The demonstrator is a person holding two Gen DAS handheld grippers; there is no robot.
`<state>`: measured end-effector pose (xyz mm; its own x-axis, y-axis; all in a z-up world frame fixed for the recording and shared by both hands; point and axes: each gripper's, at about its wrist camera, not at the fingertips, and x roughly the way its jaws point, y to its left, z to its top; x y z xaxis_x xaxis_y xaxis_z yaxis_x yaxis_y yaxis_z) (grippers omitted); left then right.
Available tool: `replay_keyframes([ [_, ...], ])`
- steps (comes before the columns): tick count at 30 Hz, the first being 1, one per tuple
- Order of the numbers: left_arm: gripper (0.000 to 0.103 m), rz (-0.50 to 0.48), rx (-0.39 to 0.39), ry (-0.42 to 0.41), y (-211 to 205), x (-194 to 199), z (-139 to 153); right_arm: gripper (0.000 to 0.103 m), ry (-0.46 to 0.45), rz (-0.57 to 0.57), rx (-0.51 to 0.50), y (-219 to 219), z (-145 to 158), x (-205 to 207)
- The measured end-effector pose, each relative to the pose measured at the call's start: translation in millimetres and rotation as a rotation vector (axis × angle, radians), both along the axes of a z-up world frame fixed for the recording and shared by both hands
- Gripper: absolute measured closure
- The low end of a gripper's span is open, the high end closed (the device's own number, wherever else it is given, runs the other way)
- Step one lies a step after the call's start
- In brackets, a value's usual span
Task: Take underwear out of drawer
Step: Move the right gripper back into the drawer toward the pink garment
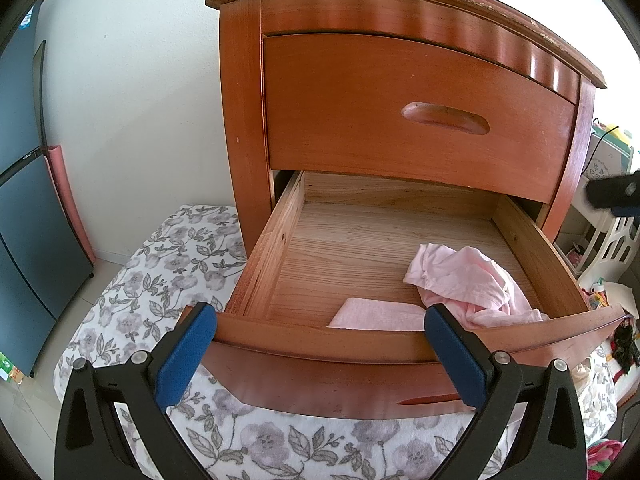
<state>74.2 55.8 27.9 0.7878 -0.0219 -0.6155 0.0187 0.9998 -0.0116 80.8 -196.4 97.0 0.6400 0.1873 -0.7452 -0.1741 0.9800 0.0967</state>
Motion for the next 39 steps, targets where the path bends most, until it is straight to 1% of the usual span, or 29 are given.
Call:
replay_keyframes([
  [3, 0.0, 0.0, 0.0, 0.0, 0, 0, 0, 0.0, 0.066, 0.043, -0.043, 26, -18, 12],
  [6, 0.0, 0.0, 0.0, 0.0, 0, 0, 0, 0.0, 0.122, 0.065, -0.066, 41, -37, 21],
  [10, 0.0, 0.001, 0.0, 0.0, 0, 0, 0, 0.0, 0.18, 0.079, -0.082, 51, -60, 29],
  [13, 0.0, 0.001, 0.0, 0.0, 0, 0, 0, 0.0, 0.206, 0.093, -0.09, 58, -73, 35],
  [15, 0.0, 0.001, 0.0, 0.0, 0, 0, 0, 0.003, 0.215, 0.096, -0.102, 62, -78, 38],
  [17, 0.0, 0.001, 0.0, 0.0, 0, 0, 0, 0.009, 0.229, 0.091, -0.104, 64, -82, 41],
  [21, 0.0, 0.0, 0.0, 0.0, 0, 0, 0, 0.009, 0.257, 0.072, -0.08, 61, -86, 47],
  [25, 0.0, 0.001, 0.0, 0.0, 0, 0, 0, 0.01, 0.261, 0.068, -0.088, 63, -91, 54],
  [27, 0.0, 0.001, 0.0, 0.0, 0, 0, 0, 0.014, 0.265, 0.062, -0.091, 65, -94, 57],
  [29, 0.0, 0.0, 0.0, 0.0, 0, 0, 0, 0.027, 0.28, 0.054, -0.09, 67, -97, 61],
  [30, 0.0, 0.0, 0.0, 0.0, 0, 0, 0, 0.031, 0.285, 0.052, -0.089, 67, -98, 62],
  [32, 0.0, 0.0, 0.0, 0.0, 0, 0, 0, 0.041, 0.296, 0.052, -0.087, 68, -101, 64],
  [33, 0.0, 0.0, 0.0, 0.0, 0, 0, 0, 0.045, 0.3, 0.053, -0.084, 68, -103, 65],
  [34, 0.0, 0.001, 0.0, 0.0, 0, 0, 0, 0.051, 0.305, 0.052, -0.081, 69, -105, 66],
  [36, 0.0, 0.001, 0.0, 0.0, 0, 0, 0, 0.056, 0.312, 0.049, -0.08, 69, -108, 67],
  [38, 0.0, 0.001, 0.0, 0.0, 0, 0, 0, 0.066, 0.319, 0.049, -0.078, 70, -110, 69],
  [39, 0.0, 0.001, 0.0, 0.0, 0, 0, 0, 0.068, 0.321, 0.051, -0.079, 70, -111, 68],
])
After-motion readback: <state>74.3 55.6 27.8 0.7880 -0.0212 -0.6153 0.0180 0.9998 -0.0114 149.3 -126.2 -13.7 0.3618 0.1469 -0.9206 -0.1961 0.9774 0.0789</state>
